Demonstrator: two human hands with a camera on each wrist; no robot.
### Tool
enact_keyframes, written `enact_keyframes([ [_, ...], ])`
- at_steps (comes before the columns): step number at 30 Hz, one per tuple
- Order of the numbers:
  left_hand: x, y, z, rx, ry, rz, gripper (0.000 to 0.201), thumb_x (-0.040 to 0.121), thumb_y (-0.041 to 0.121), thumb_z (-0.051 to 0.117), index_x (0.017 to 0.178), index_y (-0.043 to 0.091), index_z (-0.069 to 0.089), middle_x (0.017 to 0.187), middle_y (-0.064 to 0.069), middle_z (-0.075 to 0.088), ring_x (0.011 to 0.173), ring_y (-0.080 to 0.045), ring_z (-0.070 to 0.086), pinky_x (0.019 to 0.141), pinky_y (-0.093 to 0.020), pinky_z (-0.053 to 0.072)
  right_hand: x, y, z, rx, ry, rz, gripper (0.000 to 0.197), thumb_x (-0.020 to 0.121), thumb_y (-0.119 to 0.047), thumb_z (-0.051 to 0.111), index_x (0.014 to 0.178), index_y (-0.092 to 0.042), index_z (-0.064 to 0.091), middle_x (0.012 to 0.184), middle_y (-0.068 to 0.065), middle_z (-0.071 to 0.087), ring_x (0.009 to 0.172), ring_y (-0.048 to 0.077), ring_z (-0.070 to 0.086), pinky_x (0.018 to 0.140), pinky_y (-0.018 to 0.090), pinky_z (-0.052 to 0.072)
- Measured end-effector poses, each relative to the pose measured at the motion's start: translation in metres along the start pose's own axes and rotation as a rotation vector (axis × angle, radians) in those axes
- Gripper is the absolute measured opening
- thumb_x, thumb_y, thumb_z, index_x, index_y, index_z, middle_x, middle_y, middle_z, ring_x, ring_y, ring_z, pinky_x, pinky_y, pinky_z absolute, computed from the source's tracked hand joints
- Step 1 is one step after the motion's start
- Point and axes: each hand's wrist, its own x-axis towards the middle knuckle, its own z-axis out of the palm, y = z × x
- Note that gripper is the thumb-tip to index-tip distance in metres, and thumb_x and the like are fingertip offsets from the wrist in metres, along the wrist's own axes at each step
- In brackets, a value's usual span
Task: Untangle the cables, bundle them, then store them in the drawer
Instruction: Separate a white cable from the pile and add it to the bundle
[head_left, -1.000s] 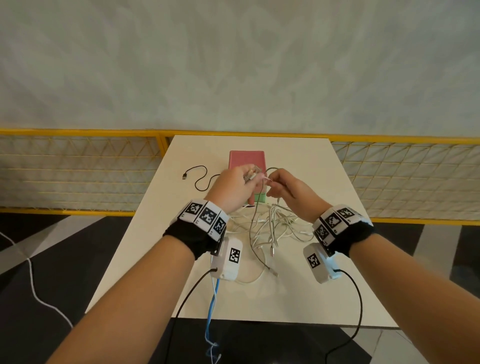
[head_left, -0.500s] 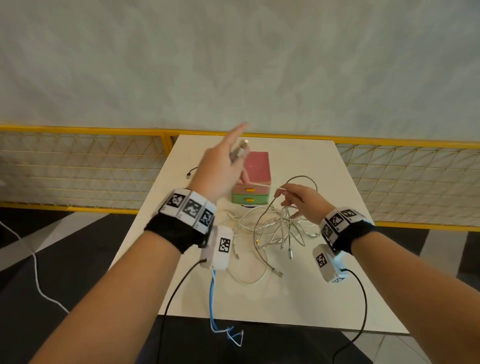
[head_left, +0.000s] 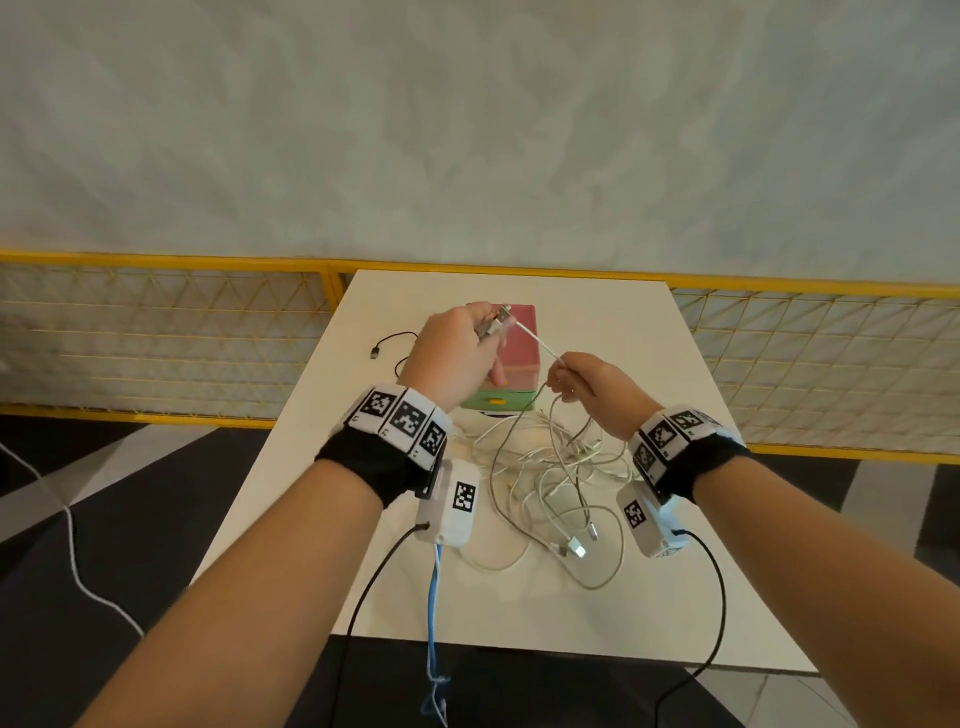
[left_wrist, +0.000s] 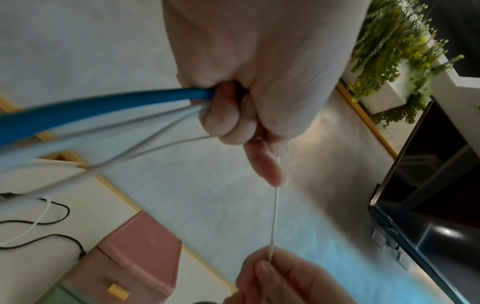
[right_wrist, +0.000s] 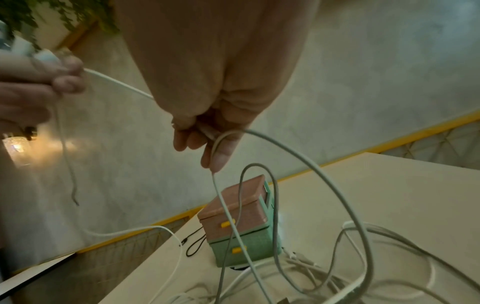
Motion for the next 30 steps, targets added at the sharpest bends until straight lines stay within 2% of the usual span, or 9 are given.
enact_keyframes([
  [4, -0.003, -0.001, -0.006, -0.043, 0.050, -0.011, 0.031, 0.100, 0.036, 0.049, 0.079, 0.017, 0.060, 0.055, -0.001, 0.069, 0.054, 0.000, 0.059, 0.068, -0.017, 0.045, 0.001, 0.003, 0.003, -0.005, -0.013, 0.015, 0.019, 0.101, -0.016, 0.035, 0.102, -0.018, 0.054, 0.092, 0.011, 0.063, 0.082, 0.027, 0.059, 0.074, 0.038, 0.049],
  [7, -0.005, -0.007, -0.007, -0.056, 0.096, -0.037, 0.026, 0.100, 0.031, 0.050, 0.077, 0.024, 0.058, 0.051, 0.001, 0.066, 0.049, 0.004, 0.056, 0.060, -0.014, 0.041, 0.007, 0.008, 0.002, -0.081, 0.080, 0.069, 0.027, 0.097, -0.006, 0.043, 0.122, -0.014, 0.051, 0.102, 0.007, 0.062, 0.090, 0.018, 0.056, 0.081, 0.026, 0.041],
  [11, -0.011, -0.011, -0.012, -0.080, 0.133, -0.051, 0.022, 0.099, 0.029, 0.051, 0.083, 0.021, 0.062, 0.054, -0.001, 0.066, 0.045, 0.004, 0.053, 0.048, -0.005, 0.034, 0.008, 0.015, -0.011, -0.051, 0.183, 0.137, 0.053, 0.087, 0.006, 0.051, 0.134, -0.018, 0.042, 0.119, 0.005, 0.055, 0.108, 0.010, 0.045, 0.098, 0.024, 0.034],
  [16, -0.018, -0.010, -0.014, -0.105, 0.017, -0.031, 0.021, 0.099, 0.032, 0.051, 0.090, 0.021, 0.066, 0.057, -0.005, 0.065, 0.039, 0.003, 0.049, 0.046, -0.007, 0.033, 0.008, -0.015, -0.027, 0.050, 0.190, 0.019, 0.037, 0.092, -0.011, 0.053, 0.128, -0.021, 0.050, 0.122, 0.000, 0.058, 0.118, 0.010, 0.051, 0.106, 0.038, 0.039],
  [18, -0.020, -0.008, -0.010, -0.096, -0.079, -0.017, 0.020, 0.100, 0.033, 0.052, 0.096, 0.020, 0.066, 0.056, 0.000, 0.062, 0.039, 0.004, 0.050, 0.048, -0.012, 0.035, 0.002, -0.043, -0.024, 0.122, 0.072, -0.065, 0.037, 0.093, -0.021, 0.055, 0.130, -0.022, 0.049, 0.121, -0.005, 0.059, 0.116, 0.002, 0.053, 0.100, 0.028, 0.045],
  [20, -0.023, -0.006, -0.006, -0.069, -0.132, 0.001, 0.021, 0.099, 0.037, 0.052, 0.100, 0.021, 0.066, 0.052, 0.002, 0.059, 0.041, 0.004, 0.050, 0.050, -0.017, 0.035, -0.005, -0.070, -0.019, 0.053, 0.001, -0.161, 0.035, 0.093, -0.023, 0.057, 0.127, -0.020, 0.052, 0.106, -0.011, 0.063, 0.097, -0.006, 0.058, 0.081, 0.015, 0.048],
  [23, -0.028, -0.008, -0.008, -0.127, -0.128, 0.005, 0.024, 0.095, 0.039, 0.057, 0.103, 0.019, 0.067, 0.048, 0.012, 0.054, 0.043, 0.004, 0.049, 0.055, -0.019, 0.037, -0.017, -0.092, -0.014, -0.036, 0.011, -0.218, 0.018, 0.094, -0.010, 0.053, 0.110, -0.010, 0.062, 0.078, -0.002, 0.067, 0.066, 0.002, 0.064, 0.059, 0.012, 0.045],
  [27, -0.040, -0.021, -0.026, -0.148, -0.160, -0.007, 0.011, 0.090, 0.040, 0.064, 0.080, 0.036, 0.062, 0.049, 0.023, 0.055, 0.047, 0.004, 0.049, 0.054, -0.016, 0.039, -0.047, -0.108, -0.031, 0.062, 0.046, -0.059, 0.015, 0.095, -0.012, 0.051, 0.095, -0.011, 0.066, 0.071, 0.002, 0.069, 0.062, 0.010, 0.068, 0.052, 0.022, 0.052],
  [30, -0.050, -0.032, -0.038, -0.157, -0.147, -0.038, 0.015, 0.087, 0.034, 0.070, 0.074, 0.035, 0.062, 0.048, 0.012, 0.050, 0.046, -0.001, 0.043, 0.050, -0.017, 0.038, -0.078, -0.115, -0.048, -0.016, -0.204, 0.020, 0.014, 0.093, -0.021, 0.055, 0.087, -0.019, 0.068, 0.067, -0.005, 0.071, 0.060, 0.004, 0.065, 0.054, 0.014, 0.046],
])
